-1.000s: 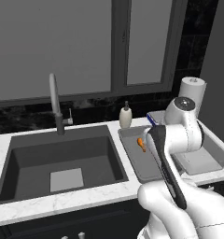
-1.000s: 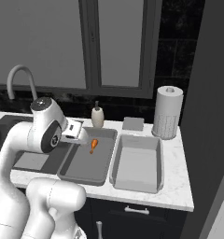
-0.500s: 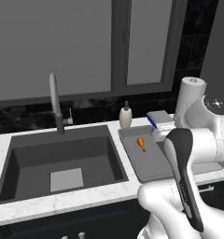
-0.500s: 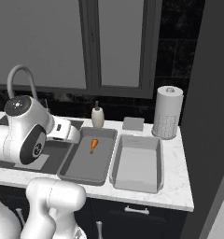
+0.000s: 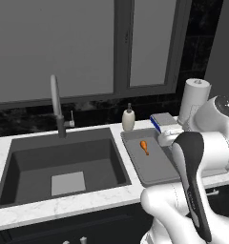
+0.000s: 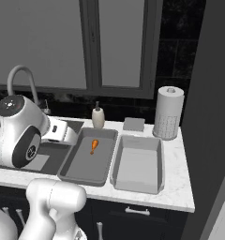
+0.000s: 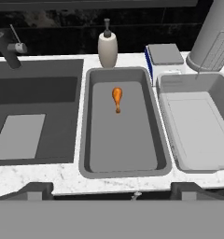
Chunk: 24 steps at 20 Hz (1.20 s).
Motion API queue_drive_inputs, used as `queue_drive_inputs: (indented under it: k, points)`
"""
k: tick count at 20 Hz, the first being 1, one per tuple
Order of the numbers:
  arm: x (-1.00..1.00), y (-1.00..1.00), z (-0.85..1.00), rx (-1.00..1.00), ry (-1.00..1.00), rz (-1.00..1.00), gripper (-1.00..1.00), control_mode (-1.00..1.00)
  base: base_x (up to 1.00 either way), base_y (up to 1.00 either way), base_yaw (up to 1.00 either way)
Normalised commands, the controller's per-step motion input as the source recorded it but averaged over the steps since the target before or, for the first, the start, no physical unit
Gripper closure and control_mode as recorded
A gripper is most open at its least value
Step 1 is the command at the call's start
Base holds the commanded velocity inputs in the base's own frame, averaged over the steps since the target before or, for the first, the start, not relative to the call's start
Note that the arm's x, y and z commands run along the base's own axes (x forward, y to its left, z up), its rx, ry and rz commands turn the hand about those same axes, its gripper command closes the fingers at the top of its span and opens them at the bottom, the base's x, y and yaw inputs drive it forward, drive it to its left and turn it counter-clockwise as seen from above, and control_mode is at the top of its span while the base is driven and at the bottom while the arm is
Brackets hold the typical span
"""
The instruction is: Place one sweet potato and one chicken drumstick in each tupperware on the nearby counter, to pack two identical lunches.
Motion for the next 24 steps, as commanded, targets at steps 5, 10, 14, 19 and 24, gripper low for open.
queue_drive_inputs:
  k: [5,10,14,19,24]
  points:
    - [-0.08,0.0,0.0,0.0,0.0,0.0,-1.0,-1.0,0.0,0.0,0.0]
    - [-0.11,0.0,0.0,0.0,-0.01,0.0,-1.0,1.0,-0.72,0.0,0.0]
    - [0.0,0.0,0.0,0.0,0.0,0.0,-1.0,1.0,-0.99,-0.03,-0.02]
    - [0.0,0.0,0.0,0.0,0.0,0.0,-1.0,1.0,-0.96,-0.32,-0.07]
    - [0.0,0.0,0.0,0.0,0.0,0.0,-1.0,1.0,-0.34,-0.68,-0.04]
